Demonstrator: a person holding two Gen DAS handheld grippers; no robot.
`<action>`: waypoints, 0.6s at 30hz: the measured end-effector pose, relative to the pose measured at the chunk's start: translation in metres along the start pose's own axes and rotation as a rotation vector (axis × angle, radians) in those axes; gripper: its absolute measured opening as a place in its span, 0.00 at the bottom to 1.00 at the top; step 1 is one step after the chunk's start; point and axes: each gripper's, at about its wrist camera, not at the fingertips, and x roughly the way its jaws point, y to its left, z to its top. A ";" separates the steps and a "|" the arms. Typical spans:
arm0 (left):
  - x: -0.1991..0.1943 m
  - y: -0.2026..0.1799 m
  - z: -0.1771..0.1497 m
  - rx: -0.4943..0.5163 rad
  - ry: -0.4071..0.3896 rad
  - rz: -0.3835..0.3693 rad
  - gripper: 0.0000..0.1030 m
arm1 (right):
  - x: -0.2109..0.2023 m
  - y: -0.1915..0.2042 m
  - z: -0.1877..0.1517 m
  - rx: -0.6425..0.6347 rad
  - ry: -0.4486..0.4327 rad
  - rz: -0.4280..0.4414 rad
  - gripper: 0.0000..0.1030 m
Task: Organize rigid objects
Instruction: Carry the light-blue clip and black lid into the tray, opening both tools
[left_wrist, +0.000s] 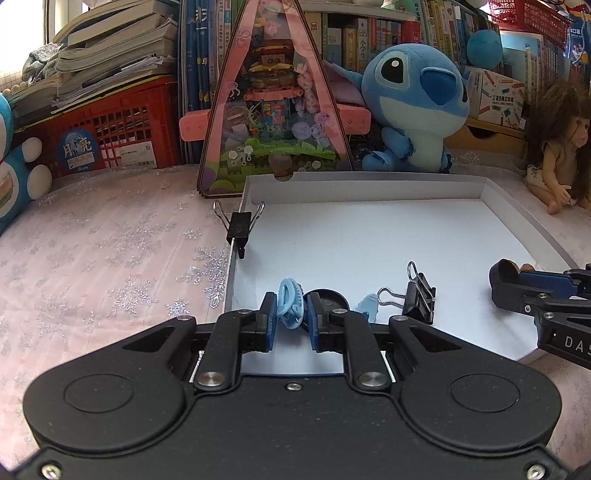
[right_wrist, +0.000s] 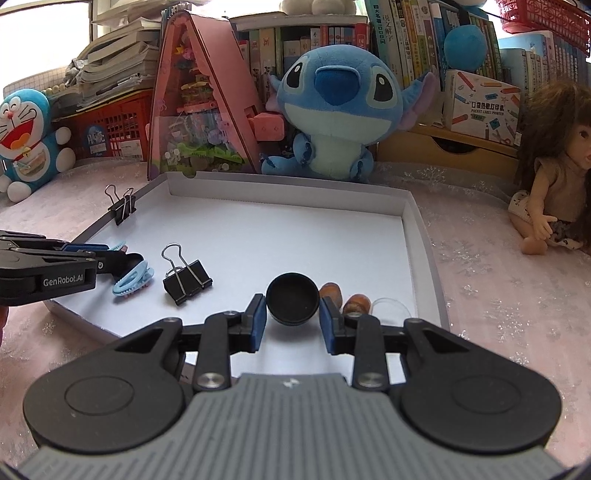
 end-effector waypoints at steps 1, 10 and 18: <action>0.000 0.000 0.000 0.000 -0.001 -0.001 0.16 | 0.001 0.000 0.000 0.003 0.002 0.001 0.35; 0.001 -0.003 0.000 -0.005 -0.002 -0.036 0.16 | 0.007 0.000 -0.001 0.008 0.016 -0.003 0.35; 0.001 -0.003 0.000 -0.011 -0.003 -0.042 0.21 | 0.006 0.000 -0.001 0.011 0.014 0.000 0.40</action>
